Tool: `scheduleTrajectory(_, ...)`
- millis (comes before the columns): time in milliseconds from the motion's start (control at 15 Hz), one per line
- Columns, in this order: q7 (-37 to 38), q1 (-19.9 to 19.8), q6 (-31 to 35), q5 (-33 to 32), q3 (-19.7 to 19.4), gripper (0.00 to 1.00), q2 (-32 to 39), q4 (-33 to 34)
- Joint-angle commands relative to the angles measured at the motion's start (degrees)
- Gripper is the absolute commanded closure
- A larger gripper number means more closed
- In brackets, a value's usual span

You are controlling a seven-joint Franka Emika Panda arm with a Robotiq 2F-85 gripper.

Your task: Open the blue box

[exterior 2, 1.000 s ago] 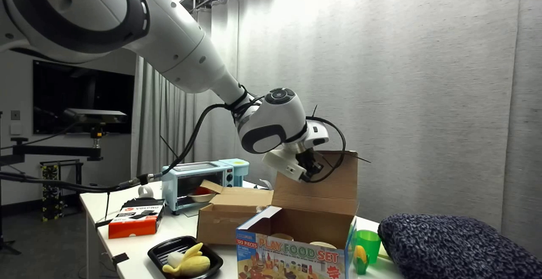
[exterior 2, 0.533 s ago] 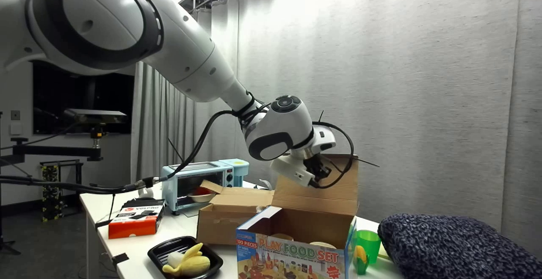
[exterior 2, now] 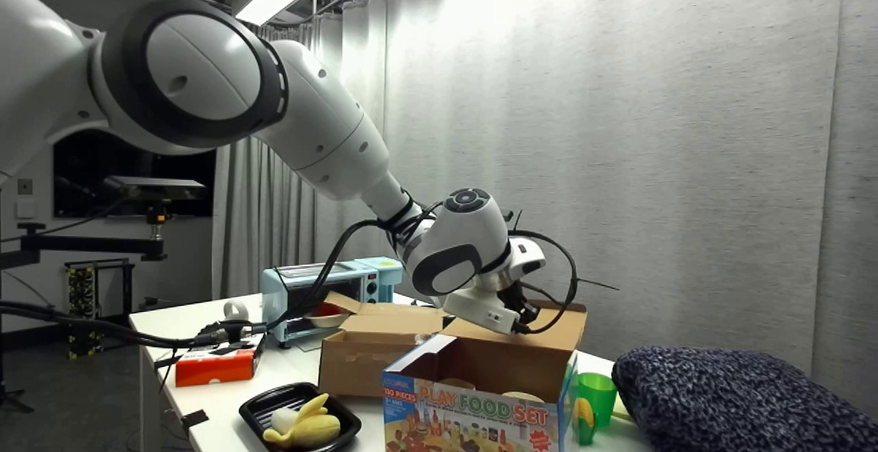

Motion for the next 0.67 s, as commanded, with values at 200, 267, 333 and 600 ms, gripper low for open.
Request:
scheduleTrajectory(200,10.9,-0.4,-4.3,-16.9,0.1,1.0,2.5,3.7)
scheduleTrajectory(267,12.5,-0.7,-5.3,-18.8,0.6,1.0,1.7,4.0)
scheduleTrajectory(333,13.6,-1.3,-6.2,-20.3,1.4,1.0,0.9,4.5)
scheduleTrajectory(600,15.3,-2.7,-13.1,-23.0,3.3,1.0,-2.3,7.4)
